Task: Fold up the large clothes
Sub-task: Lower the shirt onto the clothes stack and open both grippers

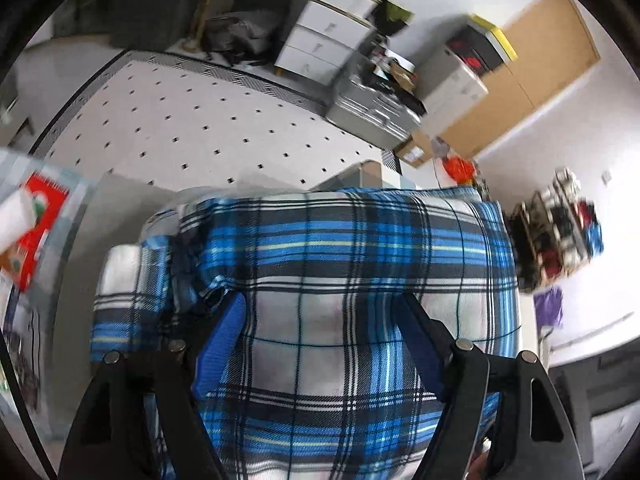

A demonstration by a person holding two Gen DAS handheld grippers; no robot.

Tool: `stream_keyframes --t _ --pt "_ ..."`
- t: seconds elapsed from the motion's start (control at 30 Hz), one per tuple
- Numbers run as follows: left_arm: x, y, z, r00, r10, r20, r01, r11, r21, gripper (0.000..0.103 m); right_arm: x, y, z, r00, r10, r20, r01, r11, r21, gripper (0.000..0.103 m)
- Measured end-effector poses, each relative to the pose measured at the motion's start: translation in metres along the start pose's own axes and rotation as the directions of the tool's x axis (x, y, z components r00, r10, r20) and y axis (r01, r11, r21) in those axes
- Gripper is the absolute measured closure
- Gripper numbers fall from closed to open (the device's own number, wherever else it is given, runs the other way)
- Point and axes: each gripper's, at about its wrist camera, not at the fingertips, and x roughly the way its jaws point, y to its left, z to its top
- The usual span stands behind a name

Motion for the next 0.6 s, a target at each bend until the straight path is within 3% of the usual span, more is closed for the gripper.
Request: stream_keyframes --t 0.03,0.1,0.17,0.23,0.33,0.4,0.47,0.6 --pt "-0.012 -0.001 -0.006 1.000 0.015 0.009 -0.015 1.000 -0.007 0.030 -0.002 -0.001 0.002 1.000 0.015 -0.023 -0.014 1.000 0.008 0.020" --pt "-0.035 -0.009 -0.029 0.996 0.074 0.053 -0.077 0.995 0.066 0.030 -0.012 -0.003 0.005 0.999 0.022 -0.046 -0.023 1.000 -0.004 0.021" --pt "-0.051 -0.009 -0.056 0.986 0.120 0.114 -0.134 0.984 0.117 0.029 -0.036 0.000 0.007 0.999 -0.036 0.013 0.037 0.997 -0.070 0.020" --pt "-0.053 -0.010 -0.080 0.986 0.107 0.125 -0.127 0.979 0.160 0.029 -0.063 0.004 0.013 0.988 -0.103 0.113 0.118 0.983 -0.143 0.019" --pt "-0.036 -0.011 -0.104 0.983 0.145 0.116 -0.167 0.965 0.204 0.029 -0.081 0.019 0.035 0.964 -0.145 0.222 0.198 0.951 -0.238 0.019" --pt "-0.021 -0.002 -0.110 0.984 0.158 0.089 -0.171 0.968 0.182 0.029 -0.071 0.030 0.053 0.957 -0.161 0.239 0.231 0.925 -0.302 0.020" --pt "-0.019 0.008 -0.111 0.985 0.132 0.114 -0.147 0.981 0.130 0.029 -0.049 0.037 0.072 0.954 -0.191 0.230 0.264 0.900 -0.348 0.022" --pt "-0.022 0.017 -0.113 0.980 0.116 0.162 -0.132 0.987 0.090 0.029 0.001 0.021 0.097 0.956 -0.258 0.141 0.291 0.900 -0.324 0.022"
